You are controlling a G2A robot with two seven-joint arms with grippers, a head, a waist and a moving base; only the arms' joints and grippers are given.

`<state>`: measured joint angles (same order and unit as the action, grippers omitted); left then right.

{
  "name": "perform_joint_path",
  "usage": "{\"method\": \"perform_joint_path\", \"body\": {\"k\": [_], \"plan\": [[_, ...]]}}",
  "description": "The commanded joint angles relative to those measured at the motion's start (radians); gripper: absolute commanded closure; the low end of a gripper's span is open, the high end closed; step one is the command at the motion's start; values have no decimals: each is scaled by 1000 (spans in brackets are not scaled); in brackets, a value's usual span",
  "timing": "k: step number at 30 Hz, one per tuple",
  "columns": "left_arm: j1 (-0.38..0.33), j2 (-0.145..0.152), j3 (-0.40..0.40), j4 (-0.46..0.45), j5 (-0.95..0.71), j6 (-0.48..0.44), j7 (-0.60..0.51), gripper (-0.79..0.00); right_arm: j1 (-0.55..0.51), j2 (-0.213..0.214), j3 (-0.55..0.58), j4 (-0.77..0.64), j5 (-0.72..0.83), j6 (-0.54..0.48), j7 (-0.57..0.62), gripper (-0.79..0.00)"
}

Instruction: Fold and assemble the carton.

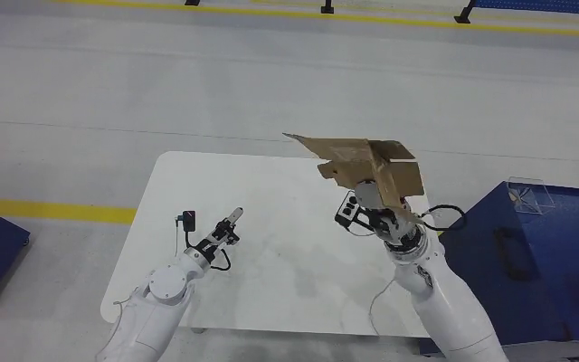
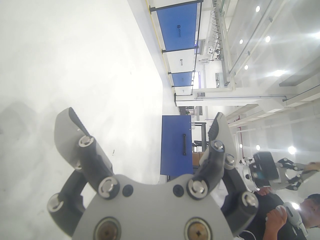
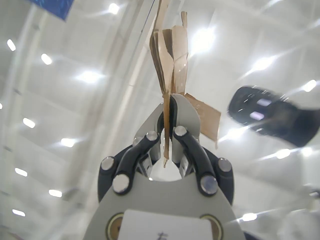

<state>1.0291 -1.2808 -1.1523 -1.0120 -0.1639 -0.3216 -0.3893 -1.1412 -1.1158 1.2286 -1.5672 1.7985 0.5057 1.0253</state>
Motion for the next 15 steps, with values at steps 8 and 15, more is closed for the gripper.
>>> {"method": "perform_joint_path", "body": {"k": [8, 15], "plan": [[0, 0, 0, 0, 0, 0, 0, -785, 10, -3, 137, 96, -559, -845, 379, 0], [0, 0, 0, 0, 0, 0, 0, -785, -54, -17, 230, -54, -851, -1146, 155, 0]]}}
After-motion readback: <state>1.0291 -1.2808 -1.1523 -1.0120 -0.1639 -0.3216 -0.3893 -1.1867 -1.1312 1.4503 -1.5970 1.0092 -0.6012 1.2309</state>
